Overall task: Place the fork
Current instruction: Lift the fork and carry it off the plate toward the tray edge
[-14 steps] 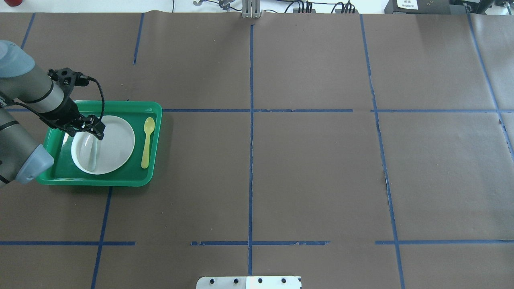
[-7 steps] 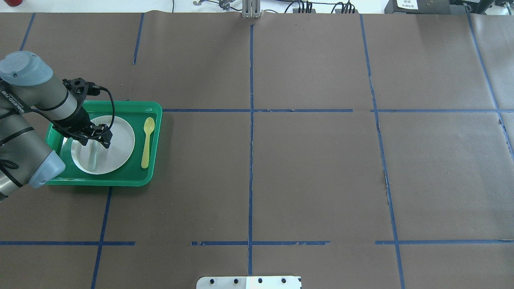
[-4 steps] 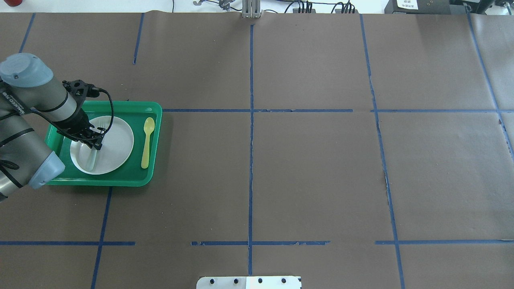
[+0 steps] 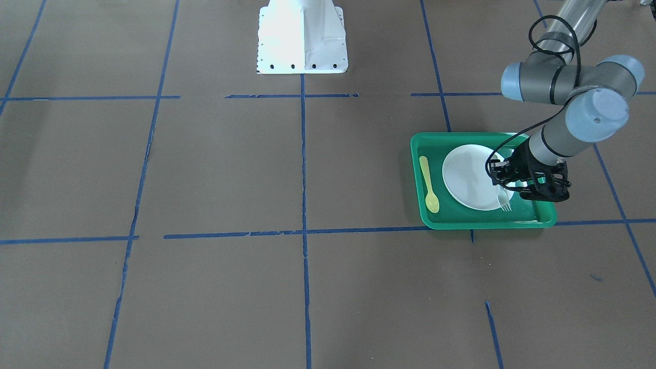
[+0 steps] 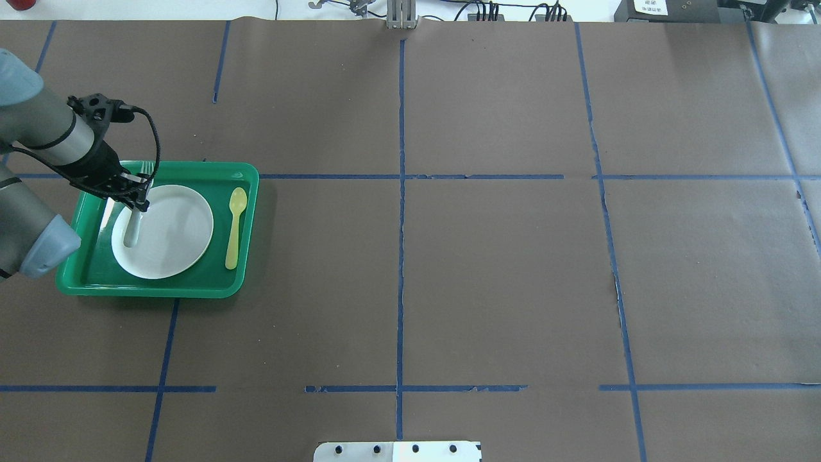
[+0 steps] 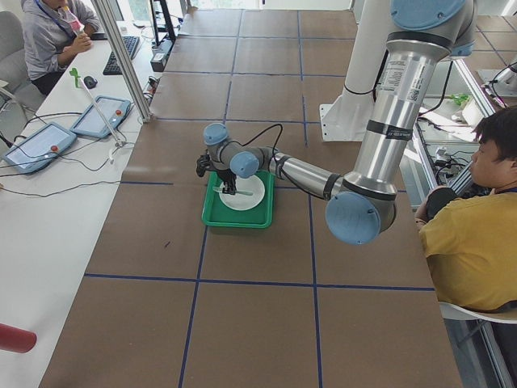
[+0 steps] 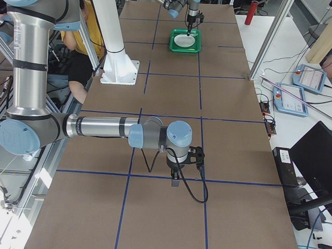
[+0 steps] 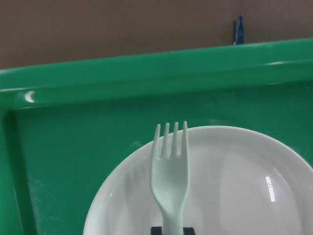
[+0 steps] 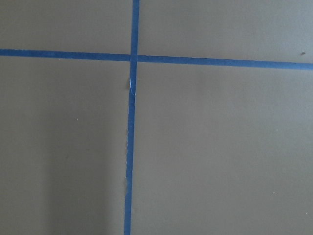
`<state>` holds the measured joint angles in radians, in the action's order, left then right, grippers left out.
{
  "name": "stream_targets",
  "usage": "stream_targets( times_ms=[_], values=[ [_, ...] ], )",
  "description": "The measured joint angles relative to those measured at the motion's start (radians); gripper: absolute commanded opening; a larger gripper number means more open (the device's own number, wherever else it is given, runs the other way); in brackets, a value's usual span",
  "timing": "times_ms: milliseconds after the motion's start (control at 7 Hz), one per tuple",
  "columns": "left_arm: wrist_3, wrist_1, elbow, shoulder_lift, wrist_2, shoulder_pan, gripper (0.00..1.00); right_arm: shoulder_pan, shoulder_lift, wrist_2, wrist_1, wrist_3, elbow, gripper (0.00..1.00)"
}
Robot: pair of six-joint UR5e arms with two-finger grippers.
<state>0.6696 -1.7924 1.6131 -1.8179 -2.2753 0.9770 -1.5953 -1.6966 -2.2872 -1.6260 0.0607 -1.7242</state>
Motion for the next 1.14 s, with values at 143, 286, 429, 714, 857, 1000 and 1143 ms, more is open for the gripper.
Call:
stream_targets(
  times_ms=[143,286,429,714,857,1000,1143],
  values=[
    [-0.022,0.004,0.015,0.019,-0.013,0.032,0.0,0.0,0.0,0.0,0.0,0.0,0.0,1.0],
    [-0.043,0.006,0.006,0.033,-0.017,0.048,0.0,0.0,0.0,0.0,0.0,0.0,0.0,1.0],
    [-0.053,0.004,-0.03,0.038,-0.019,0.057,0.0,0.0,0.0,0.0,0.0,0.0,0.0,1.0],
    [-0.053,-0.005,-0.111,0.034,-0.02,0.061,0.0,0.0,0.0,0.0,0.0,0.0,0.0,1.0],
    [-0.052,-0.006,-0.129,0.033,-0.021,0.061,0.0,0.0,0.0,0.0,0.0,0.0,0.0,1.0],
    [-0.053,-0.007,-0.142,0.03,-0.021,0.059,0.0,0.0,0.0,0.0,0.0,0.0,0.0,1.0],
    [-0.053,-0.008,-0.151,0.025,-0.021,0.056,0.0,0.0,0.0,0.0,0.0,0.0,0.0,1.0]
  ],
)
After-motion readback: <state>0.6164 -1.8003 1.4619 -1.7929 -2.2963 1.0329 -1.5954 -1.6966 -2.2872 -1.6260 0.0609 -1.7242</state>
